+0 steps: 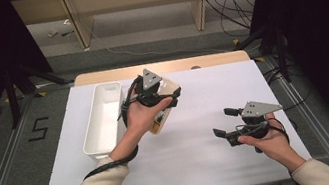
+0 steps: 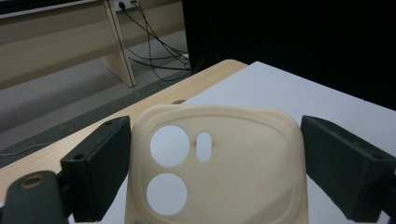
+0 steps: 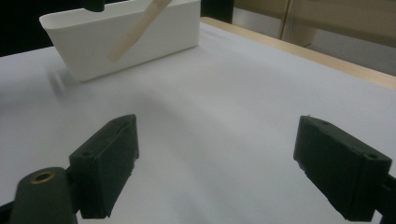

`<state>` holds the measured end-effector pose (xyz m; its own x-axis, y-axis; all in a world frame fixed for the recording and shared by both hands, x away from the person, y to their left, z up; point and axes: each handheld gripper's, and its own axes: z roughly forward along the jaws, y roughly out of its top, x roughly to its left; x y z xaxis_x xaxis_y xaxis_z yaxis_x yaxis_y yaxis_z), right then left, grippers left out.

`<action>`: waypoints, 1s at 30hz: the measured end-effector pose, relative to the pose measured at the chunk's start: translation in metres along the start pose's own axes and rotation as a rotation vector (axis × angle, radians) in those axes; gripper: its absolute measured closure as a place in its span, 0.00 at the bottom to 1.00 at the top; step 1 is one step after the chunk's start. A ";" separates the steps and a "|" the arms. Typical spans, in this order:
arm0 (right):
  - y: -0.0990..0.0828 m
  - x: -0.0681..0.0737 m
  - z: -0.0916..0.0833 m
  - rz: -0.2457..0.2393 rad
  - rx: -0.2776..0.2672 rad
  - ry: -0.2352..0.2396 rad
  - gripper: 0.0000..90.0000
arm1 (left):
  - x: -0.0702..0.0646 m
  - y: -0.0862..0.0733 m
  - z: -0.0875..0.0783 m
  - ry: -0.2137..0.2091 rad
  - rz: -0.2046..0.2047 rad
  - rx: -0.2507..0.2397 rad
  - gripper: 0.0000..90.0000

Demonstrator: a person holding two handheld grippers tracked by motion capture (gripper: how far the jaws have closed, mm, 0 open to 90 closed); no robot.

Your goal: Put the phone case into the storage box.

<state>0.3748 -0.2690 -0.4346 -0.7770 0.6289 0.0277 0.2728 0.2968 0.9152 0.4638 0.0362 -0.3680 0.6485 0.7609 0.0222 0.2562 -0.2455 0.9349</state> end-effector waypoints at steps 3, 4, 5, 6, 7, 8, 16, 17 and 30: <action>0.000 0.000 0.000 0.000 0.000 0.001 0.17 | 0.002 0.002 -0.003 0.008 -0.002 -0.010 0.13; 0.000 0.000 0.000 -0.001 -0.001 0.000 0.17 | 0.003 0.003 -0.004 0.011 -0.006 -0.014 0.13; 0.000 0.000 0.000 0.000 -0.001 0.000 0.17 | 0.004 0.004 -0.005 0.015 -0.009 -0.018 0.13; 0.000 0.000 0.000 -0.001 -0.002 0.000 0.17 | 0.005 0.004 -0.006 0.017 -0.008 -0.020 0.13; 0.000 0.000 0.000 -0.002 -0.003 0.000 0.17 | 0.006 0.005 -0.007 0.019 -0.012 -0.023 0.13; 0.000 0.000 0.000 -0.002 -0.003 0.000 0.17 | 0.007 0.006 -0.008 0.023 -0.013 -0.025 0.13; 0.000 0.001 0.000 -0.001 -0.003 0.003 0.17 | 0.014 0.008 -0.015 0.042 -0.022 -0.037 0.13; 0.000 0.001 0.000 -0.001 -0.002 0.003 0.17 | 0.014 0.008 -0.016 0.044 -0.023 -0.037 0.13; 0.000 0.000 0.001 -0.002 -0.003 0.004 0.17 | 0.023 0.011 -0.022 0.079 -0.038 -0.055 0.13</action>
<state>0.3752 -0.2680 -0.4348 -0.7800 0.6252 0.0276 0.2693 0.2956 0.9166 0.4661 0.0641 -0.3496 0.5800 0.8145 0.0125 0.2383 -0.1843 0.9535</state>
